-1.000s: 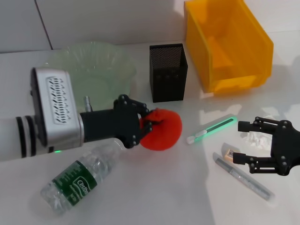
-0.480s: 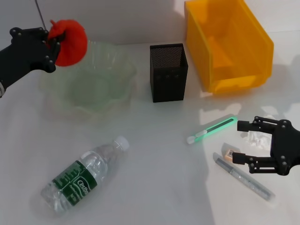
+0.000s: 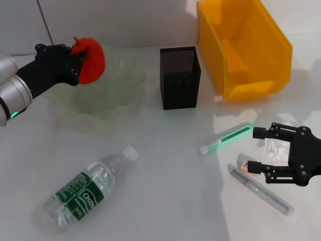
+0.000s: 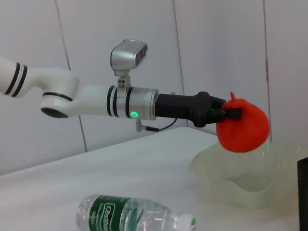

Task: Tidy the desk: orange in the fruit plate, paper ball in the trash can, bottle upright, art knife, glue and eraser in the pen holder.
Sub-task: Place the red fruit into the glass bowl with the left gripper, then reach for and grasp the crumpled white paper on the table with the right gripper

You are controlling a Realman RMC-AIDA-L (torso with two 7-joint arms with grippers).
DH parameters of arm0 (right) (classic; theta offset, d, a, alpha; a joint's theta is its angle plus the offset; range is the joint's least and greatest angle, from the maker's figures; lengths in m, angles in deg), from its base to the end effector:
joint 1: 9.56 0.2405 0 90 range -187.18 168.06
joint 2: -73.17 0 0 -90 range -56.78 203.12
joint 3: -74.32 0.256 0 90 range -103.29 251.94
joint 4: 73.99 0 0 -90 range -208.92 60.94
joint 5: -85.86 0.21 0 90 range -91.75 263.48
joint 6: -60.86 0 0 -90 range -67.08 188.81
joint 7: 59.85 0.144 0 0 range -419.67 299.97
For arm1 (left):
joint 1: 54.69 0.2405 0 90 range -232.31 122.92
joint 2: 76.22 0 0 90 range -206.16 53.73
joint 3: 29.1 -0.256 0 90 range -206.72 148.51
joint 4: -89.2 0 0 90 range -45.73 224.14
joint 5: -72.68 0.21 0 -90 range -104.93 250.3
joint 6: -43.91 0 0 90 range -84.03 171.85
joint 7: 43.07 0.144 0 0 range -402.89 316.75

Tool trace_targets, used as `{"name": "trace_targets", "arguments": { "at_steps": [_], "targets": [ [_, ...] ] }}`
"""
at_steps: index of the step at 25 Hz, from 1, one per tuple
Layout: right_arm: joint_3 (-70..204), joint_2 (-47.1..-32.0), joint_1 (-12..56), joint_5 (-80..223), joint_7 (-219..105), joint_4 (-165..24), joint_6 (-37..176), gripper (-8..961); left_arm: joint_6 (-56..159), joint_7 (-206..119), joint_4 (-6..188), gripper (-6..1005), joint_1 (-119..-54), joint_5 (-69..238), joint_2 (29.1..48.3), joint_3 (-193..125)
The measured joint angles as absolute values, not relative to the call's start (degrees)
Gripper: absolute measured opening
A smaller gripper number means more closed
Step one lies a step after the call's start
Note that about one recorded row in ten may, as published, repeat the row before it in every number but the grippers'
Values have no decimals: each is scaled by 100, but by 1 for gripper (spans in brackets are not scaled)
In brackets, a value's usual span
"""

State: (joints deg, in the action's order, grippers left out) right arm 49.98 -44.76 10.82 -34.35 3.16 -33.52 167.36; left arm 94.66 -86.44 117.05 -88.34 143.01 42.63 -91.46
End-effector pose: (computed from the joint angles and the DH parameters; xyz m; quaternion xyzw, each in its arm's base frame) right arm 0.3111 0.2565 0.0416 -0.9347 0.1477 0.2792 0.1628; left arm -0.2507 0.4104 -0.0139 -0.8791 -0.0940 -0.2085 0.4182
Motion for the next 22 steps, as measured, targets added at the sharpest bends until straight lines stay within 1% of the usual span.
{"name": "trace_targets", "arguments": {
  "at_steps": [1,6,13,17,20,22],
  "targets": [
    [5022,-4476,1079,-3396,340,-3353,16736,826,9524,-8458,11687,95,-8819,14112,4292,-9221],
    [5061,-4443,1029,-3203,374,-3377,16772,826,9598,-8577,11684,118,-8798,13911,4268,-9427],
    [5054,-4440,1093,-3193,445,-3361,16776,826,9745,-8597,11680,309,-8777,13903,4266,-9467],
    [5098,-4442,1122,-3148,691,-3298,16749,826,9799,-8668,11692,513,-8739,13908,4254,-9474],
    [5218,-4444,1157,-3060,1484,-3011,16622,827,10156,-8948,11772,646,-8564,14005,4213,-9570],
    [5285,-4459,1166,-3041,2150,-2591,16592,827,10156,-8948,11772,734,-8564,14005,4213,-9570]
  ]
}}
